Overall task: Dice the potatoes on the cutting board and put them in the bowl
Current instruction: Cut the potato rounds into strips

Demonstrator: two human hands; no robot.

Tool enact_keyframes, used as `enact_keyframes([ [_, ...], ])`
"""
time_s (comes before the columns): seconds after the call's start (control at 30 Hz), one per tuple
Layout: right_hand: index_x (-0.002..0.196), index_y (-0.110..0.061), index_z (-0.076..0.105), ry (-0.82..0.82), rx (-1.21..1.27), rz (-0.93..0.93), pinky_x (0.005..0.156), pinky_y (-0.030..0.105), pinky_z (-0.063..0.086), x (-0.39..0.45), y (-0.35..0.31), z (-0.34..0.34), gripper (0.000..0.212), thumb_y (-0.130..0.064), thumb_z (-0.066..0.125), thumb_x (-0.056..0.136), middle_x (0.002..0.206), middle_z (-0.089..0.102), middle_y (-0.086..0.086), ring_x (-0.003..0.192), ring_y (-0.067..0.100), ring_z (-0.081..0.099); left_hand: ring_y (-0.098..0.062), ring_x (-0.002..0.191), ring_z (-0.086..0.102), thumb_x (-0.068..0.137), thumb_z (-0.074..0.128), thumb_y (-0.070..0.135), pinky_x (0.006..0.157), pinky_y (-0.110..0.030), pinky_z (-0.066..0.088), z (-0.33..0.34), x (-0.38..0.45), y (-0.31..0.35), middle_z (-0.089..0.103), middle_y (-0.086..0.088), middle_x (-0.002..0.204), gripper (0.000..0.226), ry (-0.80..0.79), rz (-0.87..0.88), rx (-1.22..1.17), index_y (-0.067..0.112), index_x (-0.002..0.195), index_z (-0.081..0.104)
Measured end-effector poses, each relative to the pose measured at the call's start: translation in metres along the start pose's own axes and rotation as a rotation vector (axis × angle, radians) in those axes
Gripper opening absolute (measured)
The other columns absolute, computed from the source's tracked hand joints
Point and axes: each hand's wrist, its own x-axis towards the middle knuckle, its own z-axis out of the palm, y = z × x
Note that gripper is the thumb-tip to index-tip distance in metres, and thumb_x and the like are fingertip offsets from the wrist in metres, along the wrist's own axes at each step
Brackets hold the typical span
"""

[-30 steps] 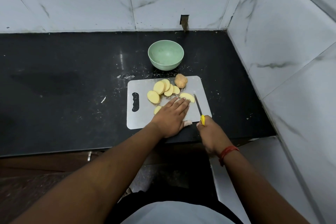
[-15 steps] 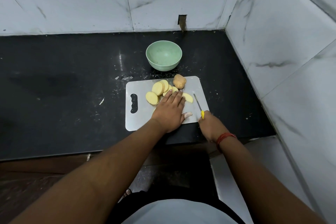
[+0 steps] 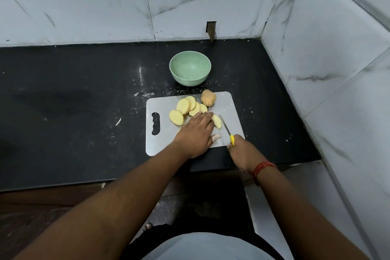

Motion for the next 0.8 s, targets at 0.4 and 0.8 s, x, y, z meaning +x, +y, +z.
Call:
enact_keyframes([
  [0.4, 0.1, -0.011, 0.041, 0.012, -0.013, 0.036, 0.054, 0.029, 0.034, 0.01, -0.007, -0.004, 0.009, -0.019, 0.037, 0.1, 0.084, 0.05, 0.007, 0.068, 0.016, 0.051, -0.036, 0.139, 0.041, 0.102, 0.02, 0.052, 0.123, -0.048, 0.024, 0.006, -0.001, -0.005, 0.05, -0.016, 0.141, 0.068, 0.054, 0.05, -0.031, 0.007, 0.142, 0.052],
  [0.8, 0.098, -0.013, 0.042, -0.004, -0.048, -0.02, 0.057, 0.03, 0.034, 0.007, -0.004, 0.005, 0.013, -0.024, 0.038, 0.101, 0.081, 0.05, 0.003, 0.067, 0.014, 0.047, -0.038, 0.141, 0.04, 0.104, 0.033, 0.047, 0.122, -0.048, 0.027, 0.01, -0.002, -0.006, 0.045, -0.018, 0.15, 0.058, 0.067, 0.046, -0.055, 0.006, 0.139, 0.055],
])
